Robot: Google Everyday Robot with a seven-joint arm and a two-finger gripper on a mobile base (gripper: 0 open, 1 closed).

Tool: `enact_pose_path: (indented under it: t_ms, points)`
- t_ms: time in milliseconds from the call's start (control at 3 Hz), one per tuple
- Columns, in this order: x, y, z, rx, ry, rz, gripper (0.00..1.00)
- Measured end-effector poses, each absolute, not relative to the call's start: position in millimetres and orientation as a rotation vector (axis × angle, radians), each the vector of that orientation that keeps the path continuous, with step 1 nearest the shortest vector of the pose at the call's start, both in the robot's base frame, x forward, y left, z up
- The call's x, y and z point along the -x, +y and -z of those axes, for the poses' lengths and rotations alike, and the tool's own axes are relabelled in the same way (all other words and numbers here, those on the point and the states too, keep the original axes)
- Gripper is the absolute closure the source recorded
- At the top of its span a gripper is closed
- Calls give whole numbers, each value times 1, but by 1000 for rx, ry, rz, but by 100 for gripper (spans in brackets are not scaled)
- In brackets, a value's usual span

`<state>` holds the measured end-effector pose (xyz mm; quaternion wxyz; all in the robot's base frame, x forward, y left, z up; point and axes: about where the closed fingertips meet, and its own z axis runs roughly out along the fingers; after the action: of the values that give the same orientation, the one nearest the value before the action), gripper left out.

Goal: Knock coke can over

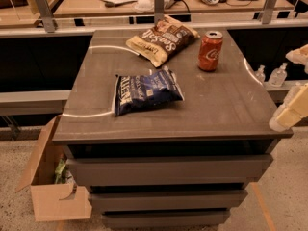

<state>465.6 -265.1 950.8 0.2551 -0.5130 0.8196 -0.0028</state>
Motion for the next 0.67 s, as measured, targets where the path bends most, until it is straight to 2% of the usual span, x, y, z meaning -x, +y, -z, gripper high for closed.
enact_pose_path:
  t_ms: [667]
  points:
    - [-550,-336,-929,963,2039,-134,0]
